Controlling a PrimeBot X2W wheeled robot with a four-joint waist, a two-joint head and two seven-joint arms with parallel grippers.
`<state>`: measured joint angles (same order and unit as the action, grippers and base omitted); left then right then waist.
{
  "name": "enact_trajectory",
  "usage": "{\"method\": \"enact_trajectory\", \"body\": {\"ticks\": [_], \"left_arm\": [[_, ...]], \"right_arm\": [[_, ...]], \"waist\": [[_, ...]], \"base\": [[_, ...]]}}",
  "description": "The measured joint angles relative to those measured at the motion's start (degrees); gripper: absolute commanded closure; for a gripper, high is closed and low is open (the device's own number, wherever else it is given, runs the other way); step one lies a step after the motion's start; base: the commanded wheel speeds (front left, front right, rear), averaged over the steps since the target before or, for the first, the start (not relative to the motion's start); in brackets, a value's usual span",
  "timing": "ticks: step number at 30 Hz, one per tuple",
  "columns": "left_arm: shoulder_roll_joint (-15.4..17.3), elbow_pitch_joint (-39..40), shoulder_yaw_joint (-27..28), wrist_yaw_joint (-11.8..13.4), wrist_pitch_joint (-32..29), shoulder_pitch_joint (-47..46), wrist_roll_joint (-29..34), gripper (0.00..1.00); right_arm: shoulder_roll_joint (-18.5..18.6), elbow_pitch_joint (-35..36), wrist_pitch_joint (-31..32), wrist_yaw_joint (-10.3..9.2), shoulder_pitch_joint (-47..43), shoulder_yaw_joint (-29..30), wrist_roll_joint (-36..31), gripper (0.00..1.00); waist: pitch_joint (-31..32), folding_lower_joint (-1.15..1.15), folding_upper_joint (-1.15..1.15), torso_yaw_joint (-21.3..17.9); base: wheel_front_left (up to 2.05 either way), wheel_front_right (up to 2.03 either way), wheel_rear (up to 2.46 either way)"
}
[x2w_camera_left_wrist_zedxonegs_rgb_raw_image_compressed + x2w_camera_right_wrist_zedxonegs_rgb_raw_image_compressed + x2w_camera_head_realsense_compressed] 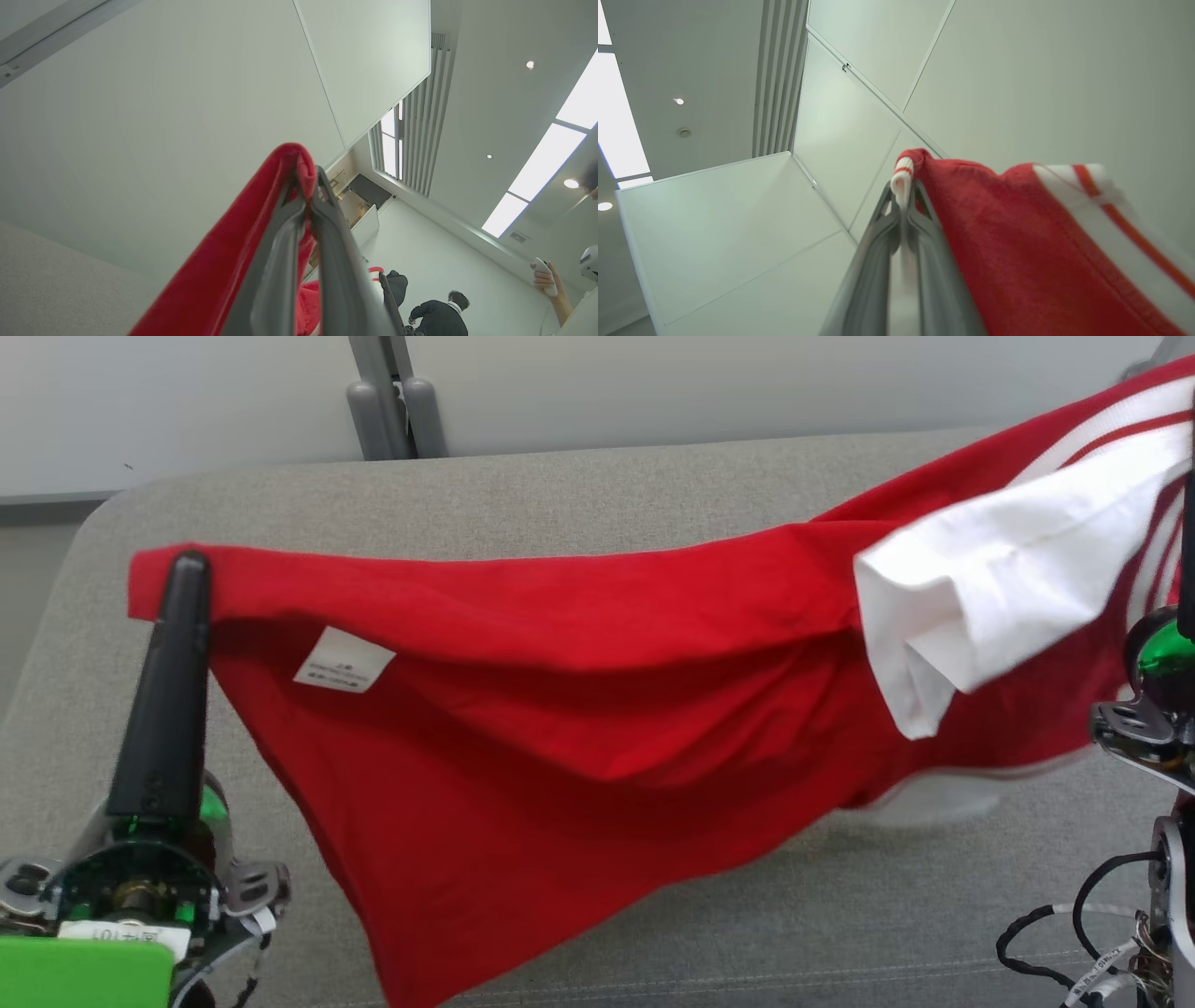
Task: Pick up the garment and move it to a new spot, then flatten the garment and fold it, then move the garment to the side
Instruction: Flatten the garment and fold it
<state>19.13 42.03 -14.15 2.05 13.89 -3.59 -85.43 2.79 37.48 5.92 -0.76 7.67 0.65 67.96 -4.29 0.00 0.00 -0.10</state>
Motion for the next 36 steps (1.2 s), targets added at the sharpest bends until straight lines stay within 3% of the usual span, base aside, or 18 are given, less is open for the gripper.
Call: {"method": "enact_trajectory", "body": {"ticks": [5,9,15,20,26,31,36], "left_arm": [[2.18,0.76,1.12,4.69,-2.72,-5.2,0.12,1.0],[3.2,-6.14,-0.8,5.32,-6.89,-10.17,-2.71,1.0],[4.98,-22.83,-3.1,5.8,-12.33,-21.51,-1.89,1.0],[5.64,-32.96,-0.77,5.7,-12.38,-39.14,5.24,1.0],[-0.51,-36.57,-1.35,5.68,-11.99,-54.71,7.53,1.0],[-2.97,-37.79,-3.28,5.68,-11.82,-55.9,7.54,1.0],[-4.15,-40.2,-5.16,5.12,-10.28,-44.35,6.68,1.0]], "right_arm": [[0.07,1.03,2.56,-6.15,1.03,-0.92,1.19,1.0],[0.05,-5.86,4.86,-7.38,5.19,-2.4,1.1,1.0],[0.04,-21.38,6.15,-7.45,17.35,-2.22,-2.03,1.0],[0.1,-34.86,0.99,-7.32,34.82,4.14,-2.25,1.0],[0.66,-39.2,-4.41,-7.3,50.71,5.73,4.15,1.0],[0.79,-39.67,-3.93,-7.12,48.99,4.15,3.97,1.0],[0.77,-40.67,-3.91,-7.14,36.23,3.27,7.03,1.0]], "waist": [[-2.1,0.0,0.0,-0.84],[-4.79,0.0,0.0,-0.87],[-9.17,0.0,0.0,-0.57],[-12.93,0.0,0.0,-0.34],[-17.51,0.0,0.0,-0.37],[-21.36,0.01,0.0,-0.32],[-24.82,0.01,0.0,-0.09]], "base": [[0.0,0.0,0.0],[0.0,0.0,0.0],[0.0,0.0,0.0],[0.0,0.0,0.0],[0.0,0.0,0.0],[0.0,0.0,0.0],[0.0,0.0,0.0]]}}
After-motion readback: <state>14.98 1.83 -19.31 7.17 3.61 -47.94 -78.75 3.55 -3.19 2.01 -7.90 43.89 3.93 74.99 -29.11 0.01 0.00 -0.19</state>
